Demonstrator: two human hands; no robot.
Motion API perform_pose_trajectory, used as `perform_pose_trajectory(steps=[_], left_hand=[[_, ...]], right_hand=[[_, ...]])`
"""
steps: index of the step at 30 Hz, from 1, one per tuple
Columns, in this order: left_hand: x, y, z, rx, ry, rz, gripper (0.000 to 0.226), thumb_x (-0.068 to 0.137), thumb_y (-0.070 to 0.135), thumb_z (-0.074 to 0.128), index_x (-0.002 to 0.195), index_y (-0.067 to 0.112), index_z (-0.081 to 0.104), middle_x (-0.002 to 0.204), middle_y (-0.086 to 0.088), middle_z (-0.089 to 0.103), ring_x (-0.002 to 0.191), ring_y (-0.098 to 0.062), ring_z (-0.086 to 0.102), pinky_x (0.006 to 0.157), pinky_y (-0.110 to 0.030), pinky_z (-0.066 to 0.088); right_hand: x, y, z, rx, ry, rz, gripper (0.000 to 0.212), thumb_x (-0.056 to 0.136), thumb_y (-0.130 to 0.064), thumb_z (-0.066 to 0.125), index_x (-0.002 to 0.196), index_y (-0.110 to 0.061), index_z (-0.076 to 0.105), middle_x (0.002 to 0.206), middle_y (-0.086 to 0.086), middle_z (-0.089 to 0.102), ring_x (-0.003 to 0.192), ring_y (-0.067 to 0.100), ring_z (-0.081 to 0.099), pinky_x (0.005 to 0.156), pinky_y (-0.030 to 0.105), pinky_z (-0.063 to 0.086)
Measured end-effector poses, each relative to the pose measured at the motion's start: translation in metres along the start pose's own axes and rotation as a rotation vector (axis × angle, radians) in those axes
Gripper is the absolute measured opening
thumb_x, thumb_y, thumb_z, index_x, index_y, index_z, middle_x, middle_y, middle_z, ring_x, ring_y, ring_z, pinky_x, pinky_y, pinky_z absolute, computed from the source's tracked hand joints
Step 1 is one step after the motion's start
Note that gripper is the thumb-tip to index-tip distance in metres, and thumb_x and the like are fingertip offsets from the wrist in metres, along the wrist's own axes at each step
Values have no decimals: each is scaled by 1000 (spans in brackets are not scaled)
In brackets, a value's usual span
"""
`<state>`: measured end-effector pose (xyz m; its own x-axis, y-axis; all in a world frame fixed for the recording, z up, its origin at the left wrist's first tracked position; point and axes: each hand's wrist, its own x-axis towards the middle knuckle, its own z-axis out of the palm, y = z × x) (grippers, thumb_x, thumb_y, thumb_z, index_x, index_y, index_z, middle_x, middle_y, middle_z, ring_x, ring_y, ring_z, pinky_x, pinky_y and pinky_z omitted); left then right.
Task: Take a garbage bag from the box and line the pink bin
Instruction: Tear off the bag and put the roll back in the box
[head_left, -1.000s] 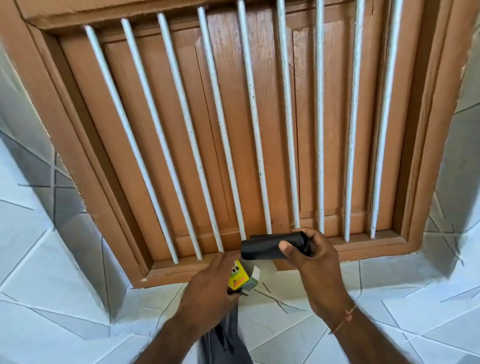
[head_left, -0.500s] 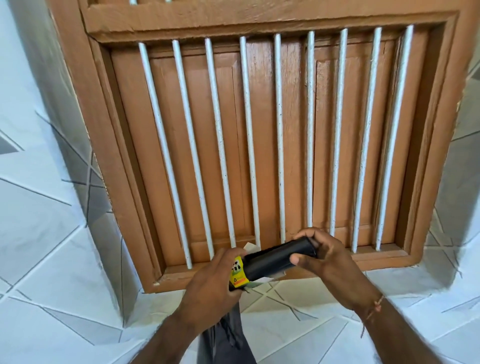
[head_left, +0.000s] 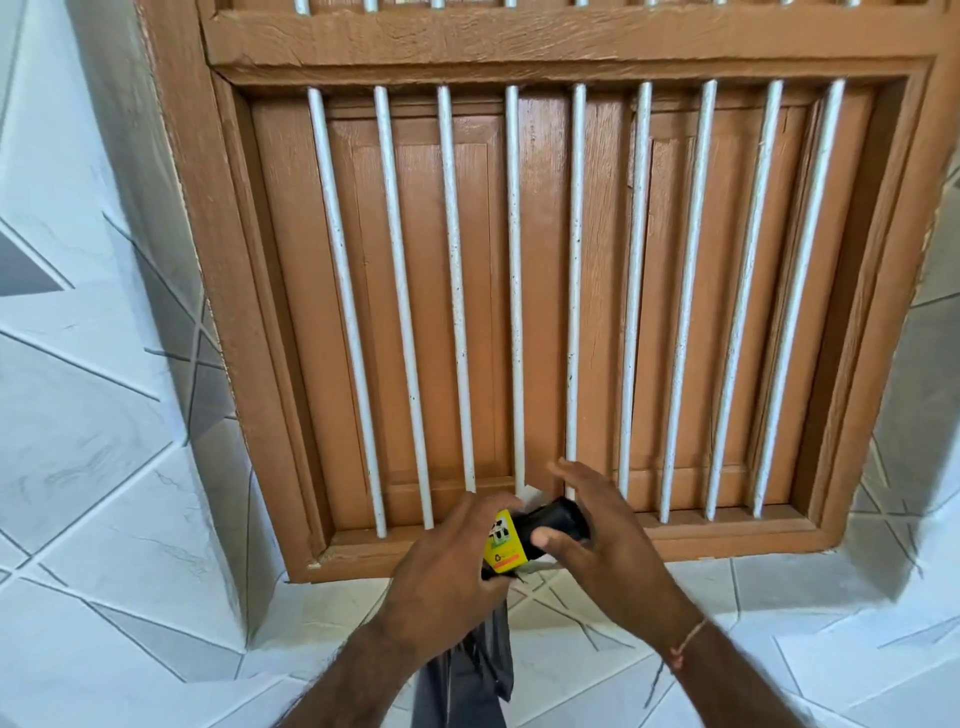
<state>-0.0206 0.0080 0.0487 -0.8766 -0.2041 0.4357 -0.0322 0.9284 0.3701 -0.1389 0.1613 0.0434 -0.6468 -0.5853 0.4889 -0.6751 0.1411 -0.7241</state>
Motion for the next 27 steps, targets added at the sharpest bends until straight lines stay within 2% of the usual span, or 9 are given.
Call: perform_pose_trajectory(steps=[1,3,7,9,13,16,19,22,27], left_hand=[[1,-1,0,-6,8,-13,68,79,31,70,128,51,27,130,19,43,100,-2,52,70,-17,48],[3,-4,0,-17,12,-38,71,78,30,71,129,50,26,131,18,45,98,-3,51,68,-13,42],[4,-9,2,-111,25,-90,80,76,33,74,132,53,22,136,21,44,105,-1,50,81,-17,46],[5,-11,4,-144,22,-99,79,74,35,76,132,54,25,135,23,44,108,0,50,88,-19,48],[7,-9,8,-75,-7,-58,69,75,39,74,126,53,29,127,23,45,104,-2,52,84,-25,52],[11,-12,7,-17,1,-30,64,78,37,72,124,51,31,125,21,43,102,-4,53,80,-26,53],[13,-11,7,-5,7,-30,64,78,35,72,124,51,31,124,21,43,103,-4,54,76,-21,52],[14,-8,12,1,19,-40,70,78,35,72,130,49,27,130,18,44,107,-5,54,78,-19,52],[17,-7,16,19,67,-56,81,77,40,73,137,48,18,141,18,42,113,-5,54,86,-22,53]], right_hand=[[-2,0,3,-38,101,14,59,83,-47,65,137,-33,46,140,-18,44,131,1,37,103,18,32],[-6,3,9,77,238,105,55,87,-42,64,137,-30,45,141,-10,47,130,9,43,103,29,39],[-11,10,17,583,113,342,52,82,-16,74,127,-30,53,125,-4,60,107,19,64,80,37,59],[-10,9,21,667,124,366,51,78,-4,76,120,-27,58,110,0,69,91,22,70,68,36,60],[-3,4,32,606,199,327,34,79,0,74,105,-19,63,93,12,72,78,31,65,65,38,61],[-1,2,33,608,148,293,12,90,-16,65,101,-19,68,93,3,75,86,24,71,71,40,62],[0,4,38,509,134,278,9,90,-27,63,92,-23,71,89,0,75,87,18,72,71,35,62],[2,5,49,347,208,252,2,86,-25,69,87,-27,70,88,-5,74,88,14,69,74,32,61],[2,-1,58,208,343,197,14,88,-17,67,80,-27,61,79,-8,71,77,7,68,63,14,54]])
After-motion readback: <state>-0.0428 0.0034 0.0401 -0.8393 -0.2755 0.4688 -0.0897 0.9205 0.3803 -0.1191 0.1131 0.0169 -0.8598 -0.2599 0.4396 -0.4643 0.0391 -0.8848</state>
